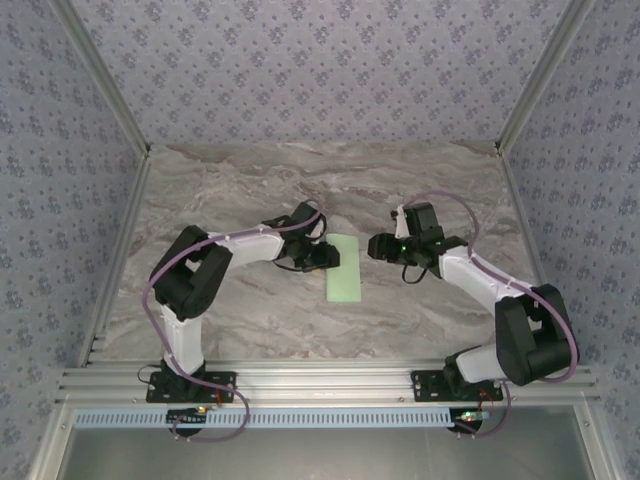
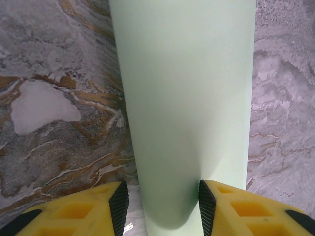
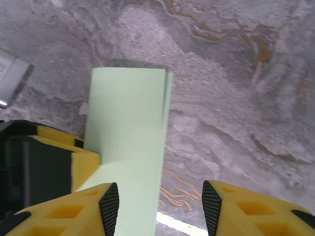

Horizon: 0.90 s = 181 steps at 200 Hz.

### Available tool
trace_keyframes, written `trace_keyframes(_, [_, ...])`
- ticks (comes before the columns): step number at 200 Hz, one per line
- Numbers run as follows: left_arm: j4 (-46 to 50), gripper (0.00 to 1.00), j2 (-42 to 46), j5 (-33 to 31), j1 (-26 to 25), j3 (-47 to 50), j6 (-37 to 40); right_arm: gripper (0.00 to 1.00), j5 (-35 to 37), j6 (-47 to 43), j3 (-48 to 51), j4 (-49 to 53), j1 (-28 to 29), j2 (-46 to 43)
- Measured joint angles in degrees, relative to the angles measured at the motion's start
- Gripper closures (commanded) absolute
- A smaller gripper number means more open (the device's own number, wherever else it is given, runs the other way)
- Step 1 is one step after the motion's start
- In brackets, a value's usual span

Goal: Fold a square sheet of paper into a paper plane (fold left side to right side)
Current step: First fold in half a square sheet of paper at the center of the table.

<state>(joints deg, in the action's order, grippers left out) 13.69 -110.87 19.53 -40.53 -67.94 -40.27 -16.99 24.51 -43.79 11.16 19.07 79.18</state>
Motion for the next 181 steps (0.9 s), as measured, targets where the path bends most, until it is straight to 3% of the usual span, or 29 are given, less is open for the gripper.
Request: trace_keyframes(181, [6.29, 0.53, -2.27, -2.23, -0.94, -4.79, 0.61, 0.48, 0.94, -0.61, 2.73, 2.6, -0.72, -2.32])
